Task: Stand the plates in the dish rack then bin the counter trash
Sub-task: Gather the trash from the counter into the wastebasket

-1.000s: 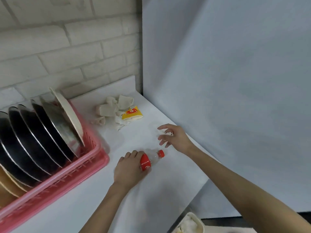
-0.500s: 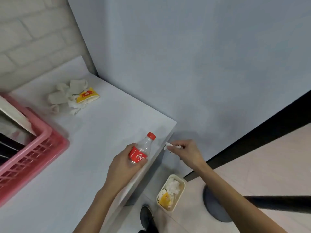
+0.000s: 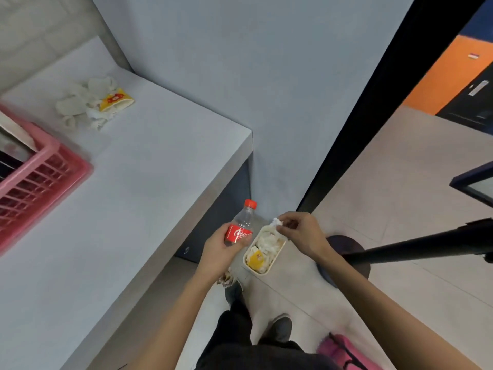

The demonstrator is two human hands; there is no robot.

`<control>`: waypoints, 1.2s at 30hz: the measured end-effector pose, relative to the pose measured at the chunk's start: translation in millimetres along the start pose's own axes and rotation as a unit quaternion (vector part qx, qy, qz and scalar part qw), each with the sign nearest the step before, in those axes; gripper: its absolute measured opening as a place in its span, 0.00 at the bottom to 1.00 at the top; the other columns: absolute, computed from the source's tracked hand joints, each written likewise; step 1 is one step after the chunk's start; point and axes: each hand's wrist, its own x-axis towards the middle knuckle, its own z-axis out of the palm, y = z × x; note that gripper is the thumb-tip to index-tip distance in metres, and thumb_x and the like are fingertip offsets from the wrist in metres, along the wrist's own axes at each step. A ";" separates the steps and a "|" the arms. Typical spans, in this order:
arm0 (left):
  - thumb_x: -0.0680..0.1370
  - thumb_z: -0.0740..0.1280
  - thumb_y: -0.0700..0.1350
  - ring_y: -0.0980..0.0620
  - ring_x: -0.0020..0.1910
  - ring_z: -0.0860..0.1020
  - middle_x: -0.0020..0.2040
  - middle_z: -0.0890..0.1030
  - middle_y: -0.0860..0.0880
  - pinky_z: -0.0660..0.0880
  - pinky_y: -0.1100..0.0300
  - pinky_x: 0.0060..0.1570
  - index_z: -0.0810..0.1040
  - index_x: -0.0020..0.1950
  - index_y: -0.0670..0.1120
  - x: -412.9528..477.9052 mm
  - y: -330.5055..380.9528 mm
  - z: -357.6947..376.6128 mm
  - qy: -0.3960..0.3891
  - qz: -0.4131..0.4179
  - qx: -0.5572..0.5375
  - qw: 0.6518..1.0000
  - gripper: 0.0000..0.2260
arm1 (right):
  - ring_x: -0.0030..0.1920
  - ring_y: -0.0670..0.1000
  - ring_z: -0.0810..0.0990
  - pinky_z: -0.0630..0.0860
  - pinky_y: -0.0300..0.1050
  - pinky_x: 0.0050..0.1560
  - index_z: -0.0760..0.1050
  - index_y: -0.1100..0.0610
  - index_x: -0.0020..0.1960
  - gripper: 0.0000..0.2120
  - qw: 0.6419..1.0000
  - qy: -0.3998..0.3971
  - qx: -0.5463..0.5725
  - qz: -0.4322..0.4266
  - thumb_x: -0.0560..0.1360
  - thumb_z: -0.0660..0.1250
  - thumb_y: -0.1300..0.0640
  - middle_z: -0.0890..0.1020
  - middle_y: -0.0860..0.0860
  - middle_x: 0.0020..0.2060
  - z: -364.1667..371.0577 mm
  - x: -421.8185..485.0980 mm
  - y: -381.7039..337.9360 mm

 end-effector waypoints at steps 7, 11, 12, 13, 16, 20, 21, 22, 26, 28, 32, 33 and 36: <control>0.74 0.74 0.51 0.53 0.55 0.79 0.57 0.80 0.52 0.76 0.56 0.56 0.75 0.64 0.49 36.5 -40.5 21.8 -0.025 -0.058 0.017 0.998 0.20 | 0.31 0.48 0.80 0.72 0.32 0.31 0.82 0.63 0.47 0.05 0.997 -0.004 0.054 0.059 0.72 0.72 0.67 0.84 0.58 0.39 8.2 2.9 36.7; 0.72 0.76 0.51 0.52 0.56 0.79 0.58 0.81 0.50 0.76 0.52 0.60 0.74 0.64 0.48 84.2 -80.3 33.4 -0.036 -0.086 0.015 0.996 0.23 | 0.30 0.48 0.81 0.71 0.31 0.30 0.82 0.64 0.49 0.07 0.990 0.005 0.084 0.111 0.71 0.73 0.68 0.84 0.60 0.40 29.6 14.8 80.5; 0.72 0.76 0.50 0.53 0.54 0.79 0.57 0.81 0.50 0.76 0.55 0.58 0.74 0.63 0.47 94.7 -91.2 37.0 -0.042 -0.092 0.016 0.995 0.23 | 0.30 0.47 0.81 0.71 0.30 0.30 0.82 0.63 0.49 0.07 0.988 0.008 0.083 0.126 0.72 0.73 0.67 0.84 0.59 0.40 37.2 17.5 92.8; 0.72 0.77 0.49 0.54 0.52 0.79 0.56 0.81 0.50 0.76 0.60 0.53 0.74 0.63 0.46 105.1 -102.8 41.1 -0.048 -0.097 0.018 0.994 0.23 | 0.29 0.46 0.81 0.72 0.31 0.30 0.83 0.62 0.49 0.07 0.987 0.012 0.077 0.139 0.72 0.73 0.67 0.84 0.58 0.39 45.4 20.7 104.9; 0.70 0.78 0.49 0.61 0.46 0.78 0.54 0.80 0.52 0.72 0.66 0.42 0.75 0.61 0.46 135.9 -140.9 53.2 -0.064 -0.107 0.029 0.992 0.23 | 0.29 0.46 0.81 0.72 0.35 0.32 0.82 0.57 0.45 0.07 0.984 0.012 0.066 0.166 0.71 0.73 0.67 0.84 0.55 0.36 72.9 31.1 141.7; 0.68 0.80 0.51 0.57 0.48 0.79 0.54 0.81 0.51 0.72 0.68 0.42 0.78 0.62 0.47 177.8 -197.2 72.1 -0.069 -0.119 0.045 0.989 0.25 | 0.29 0.48 0.82 0.74 0.36 0.33 0.82 0.53 0.44 0.08 0.979 0.026 0.064 0.192 0.70 0.73 0.66 0.84 0.52 0.34 112.1 43.6 192.3; 0.67 0.80 0.51 0.56 0.49 0.80 0.54 0.82 0.51 0.72 0.68 0.42 0.78 0.61 0.48 189.5 -211.7 77.9 -0.074 -0.124 0.050 0.988 0.25 | 0.30 0.48 0.81 0.74 0.36 0.33 0.83 0.54 0.44 0.07 0.977 0.029 0.066 0.201 0.71 0.73 0.65 0.84 0.53 0.34 122.2 46.4 205.0; 0.67 0.80 0.50 0.57 0.49 0.80 0.53 0.82 0.51 0.72 0.68 0.42 0.78 0.59 0.49 201.2 -225.7 84.6 -0.079 -0.127 0.052 0.987 0.24 | 0.29 0.48 0.81 0.73 0.36 0.33 0.83 0.55 0.45 0.07 0.975 0.033 0.070 0.209 0.71 0.73 0.65 0.84 0.53 0.34 132.0 49.4 218.3; 0.65 0.81 0.51 0.53 0.50 0.81 0.50 0.82 0.52 0.77 0.60 0.49 0.80 0.59 0.47 252.5 -277.4 117.0 -0.093 -0.121 0.075 0.985 0.25 | 0.30 0.49 0.81 0.77 0.44 0.36 0.83 0.56 0.45 0.06 0.968 0.038 0.082 0.232 0.71 0.73 0.65 0.83 0.52 0.32 171.0 62.2 275.3; 0.65 0.81 0.52 0.51 0.50 0.82 0.49 0.83 0.52 0.79 0.55 0.52 0.80 0.59 0.47 281.9 -300.4 137.2 -0.104 -0.110 0.093 0.984 0.25 | 0.30 0.49 0.81 0.78 0.46 0.38 0.83 0.56 0.44 0.05 0.968 0.042 0.077 0.236 0.71 0.73 0.65 0.84 0.53 0.33 189.4 71.1 305.0; 0.66 0.79 0.58 0.50 0.50 0.81 0.52 0.83 0.51 0.79 0.55 0.52 0.79 0.62 0.47 335.0 -336.1 179.6 -0.115 -0.073 0.166 0.977 0.28 | 0.26 0.42 0.77 0.72 0.33 0.31 0.82 0.57 0.45 0.04 0.971 0.058 0.037 0.231 0.73 0.71 0.64 0.83 0.53 0.32 220.4 107.7 353.2; 0.67 0.78 0.59 0.50 0.49 0.81 0.51 0.83 0.51 0.78 0.55 0.51 0.79 0.61 0.48 345.1 -343.0 190.1 -0.119 -0.060 0.193 0.972 0.27 | 0.26 0.42 0.77 0.70 0.32 0.31 0.82 0.56 0.45 0.04 0.971 0.064 0.028 0.227 0.73 0.71 0.63 0.82 0.51 0.31 225.9 119.7 363.2; 0.69 0.76 0.61 0.47 0.48 0.81 0.50 0.83 0.49 0.79 0.53 0.49 0.78 0.60 0.49 374.0 -365.4 218.1 -0.140 -0.024 0.271 0.952 0.25 | 0.31 0.46 0.78 0.68 0.29 0.31 0.83 0.58 0.48 0.05 0.978 0.062 -0.010 0.201 0.74 0.69 0.62 0.80 0.49 0.30 240.8 153.9 392.3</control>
